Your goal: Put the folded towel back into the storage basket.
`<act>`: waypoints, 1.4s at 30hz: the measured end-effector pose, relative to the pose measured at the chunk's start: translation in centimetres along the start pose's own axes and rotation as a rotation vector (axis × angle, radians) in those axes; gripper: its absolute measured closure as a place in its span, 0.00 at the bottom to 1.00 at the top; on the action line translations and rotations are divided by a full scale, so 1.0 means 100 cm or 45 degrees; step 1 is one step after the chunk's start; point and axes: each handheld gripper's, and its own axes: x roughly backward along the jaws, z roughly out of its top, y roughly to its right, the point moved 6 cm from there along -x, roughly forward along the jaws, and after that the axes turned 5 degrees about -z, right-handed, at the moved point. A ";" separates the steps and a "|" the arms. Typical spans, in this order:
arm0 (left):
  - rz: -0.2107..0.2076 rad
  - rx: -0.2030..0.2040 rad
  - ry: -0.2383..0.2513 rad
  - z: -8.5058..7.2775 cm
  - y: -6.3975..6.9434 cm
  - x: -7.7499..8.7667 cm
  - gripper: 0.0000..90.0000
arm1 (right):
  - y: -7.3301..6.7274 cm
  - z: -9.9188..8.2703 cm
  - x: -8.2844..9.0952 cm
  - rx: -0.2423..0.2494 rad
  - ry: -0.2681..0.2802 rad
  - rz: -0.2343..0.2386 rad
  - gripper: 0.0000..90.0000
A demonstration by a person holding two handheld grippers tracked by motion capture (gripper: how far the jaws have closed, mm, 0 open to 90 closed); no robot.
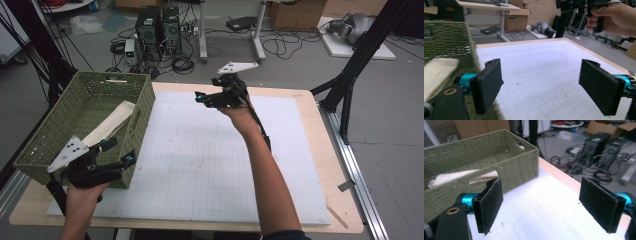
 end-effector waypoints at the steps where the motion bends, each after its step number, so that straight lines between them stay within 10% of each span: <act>1: -0.019 -0.005 0.003 0.000 0.003 -0.003 0.21 | 0.002 -0.003 0.006 -0.005 -0.001 -0.006 0.20; 18: -0.273 -0.074 -0.039 -0.013 0.046 -0.049 0.20 | 0.029 -0.092 0.126 -0.022 0.014 -0.205 0.20; 31: -0.440 -0.112 -0.018 -0.031 0.073 -0.077 0.20 | 0.003 -0.183 0.192 -0.062 0.018 -0.371 0.18; 42: -0.402 -0.134 -0.075 -0.052 0.078 -0.097 0.20 | -0.008 -0.220 0.207 -0.097 0.027 -0.435 0.19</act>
